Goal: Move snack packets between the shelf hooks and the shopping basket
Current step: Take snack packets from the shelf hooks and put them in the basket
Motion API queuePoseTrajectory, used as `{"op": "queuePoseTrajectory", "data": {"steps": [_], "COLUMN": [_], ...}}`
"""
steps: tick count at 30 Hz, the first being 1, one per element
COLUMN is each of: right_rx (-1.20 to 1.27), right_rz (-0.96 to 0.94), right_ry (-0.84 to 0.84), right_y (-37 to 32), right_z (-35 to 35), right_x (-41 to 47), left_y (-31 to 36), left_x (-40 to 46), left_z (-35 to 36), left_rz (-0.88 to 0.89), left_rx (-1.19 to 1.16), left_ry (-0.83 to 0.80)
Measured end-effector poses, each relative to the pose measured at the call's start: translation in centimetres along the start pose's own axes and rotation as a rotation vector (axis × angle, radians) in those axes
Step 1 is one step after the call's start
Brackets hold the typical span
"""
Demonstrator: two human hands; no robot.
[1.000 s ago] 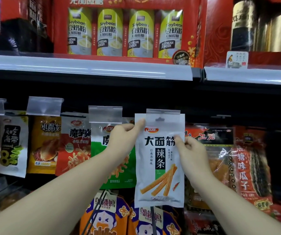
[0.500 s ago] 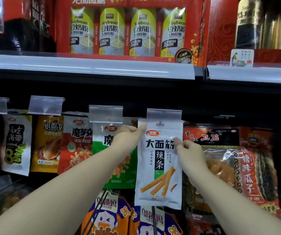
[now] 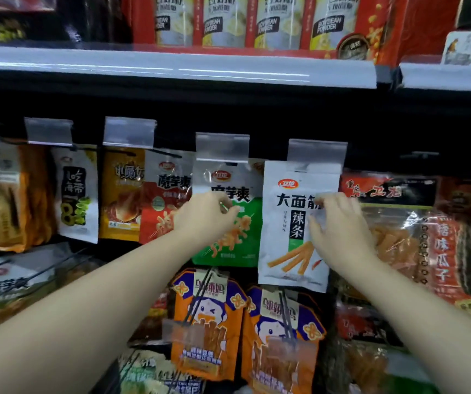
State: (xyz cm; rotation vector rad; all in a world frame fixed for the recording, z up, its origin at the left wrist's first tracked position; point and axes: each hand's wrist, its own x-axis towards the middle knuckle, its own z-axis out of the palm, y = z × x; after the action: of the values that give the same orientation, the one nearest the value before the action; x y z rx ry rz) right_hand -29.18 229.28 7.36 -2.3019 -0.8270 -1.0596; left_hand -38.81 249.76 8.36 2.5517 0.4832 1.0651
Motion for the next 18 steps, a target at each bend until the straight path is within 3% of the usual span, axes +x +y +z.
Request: {"op": "queuePoseTrajectory", "data": {"steps": [4, 10, 18], "right_rx": [-0.271, -0.218, -0.019], "right_rz": [-0.297, -0.549, -0.893], "right_ry": [-0.222, -0.316, -0.406], "right_y": [-3.8, -13.7, -30.0], "right_z": [0.4, 2.1, 9.0], "right_x": [-2.0, -4.7, -10.7], "left_y": [-4.3, -12.5, -24.6], "left_x": [-3.0, -9.8, -22.8], "left_z": [-2.5, -9.0, -18.9], "left_rz": [0.050, 0.058, -0.339], "left_rx": [0.339, 0.698, 0.850], "left_ry": [0.025, -0.038, -0.181]}}
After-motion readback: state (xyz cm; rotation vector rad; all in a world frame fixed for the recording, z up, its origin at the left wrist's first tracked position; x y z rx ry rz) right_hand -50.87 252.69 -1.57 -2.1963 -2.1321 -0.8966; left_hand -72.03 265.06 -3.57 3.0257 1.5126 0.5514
